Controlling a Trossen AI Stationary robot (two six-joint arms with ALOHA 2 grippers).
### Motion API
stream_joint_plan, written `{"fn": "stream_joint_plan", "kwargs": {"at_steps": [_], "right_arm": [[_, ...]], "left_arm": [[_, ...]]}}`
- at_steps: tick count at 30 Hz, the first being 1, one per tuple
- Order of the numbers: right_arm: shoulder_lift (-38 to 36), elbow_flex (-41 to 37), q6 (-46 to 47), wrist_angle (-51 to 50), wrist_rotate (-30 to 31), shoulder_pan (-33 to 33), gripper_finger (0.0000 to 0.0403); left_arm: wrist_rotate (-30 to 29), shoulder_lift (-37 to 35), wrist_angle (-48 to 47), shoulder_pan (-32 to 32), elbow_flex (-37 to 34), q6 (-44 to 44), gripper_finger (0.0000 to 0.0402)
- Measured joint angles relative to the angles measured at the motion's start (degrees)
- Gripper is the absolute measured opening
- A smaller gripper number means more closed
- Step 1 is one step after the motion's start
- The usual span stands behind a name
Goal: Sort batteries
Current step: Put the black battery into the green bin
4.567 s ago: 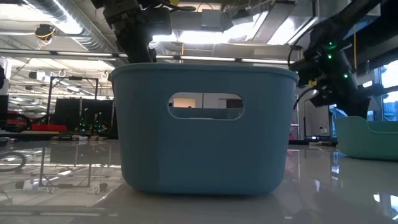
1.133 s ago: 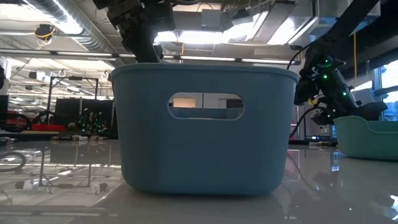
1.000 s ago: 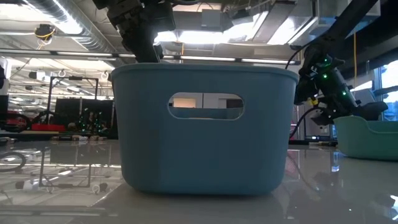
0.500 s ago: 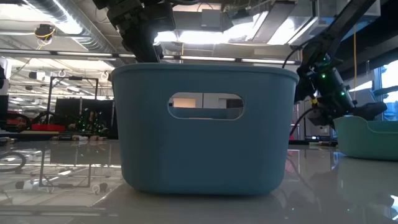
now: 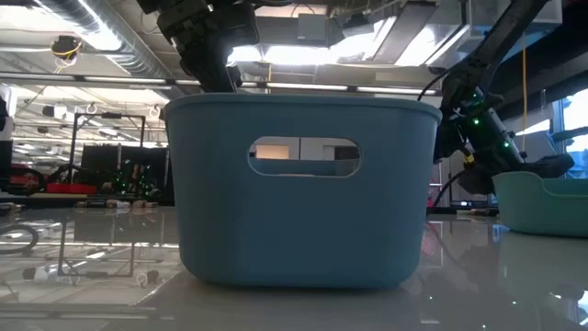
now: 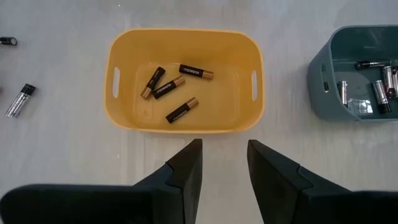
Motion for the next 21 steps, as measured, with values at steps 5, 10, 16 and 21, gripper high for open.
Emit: {"fn": "stream_joint_plan", "kwargs": {"at_steps": [5,10,16,21], "right_arm": [[2.45,0.01,1.53,-1.53,1.74,1.45,0.0298],[2.73,1.97,3.62,-5.27,-1.3,1.37,0.0298],[2.75,4.04,6.76,-8.02,-8.78,0.55,0.0298],[4.42,4.03,9.13,-8.74,-9.33,-1.41,0.0298]], "left_arm": [[0.01,0.0,0.09,0.02,0.0,-0.18,0.0116],[-0.01,0.0,0.08,0.02,0.0,-0.16,0.0116],[0.01,0.0,0.07,0.02,0.0,-0.16,0.0116],[0.01,0.0,0.02,0.02,0.0,-0.29,0.0116]]}}
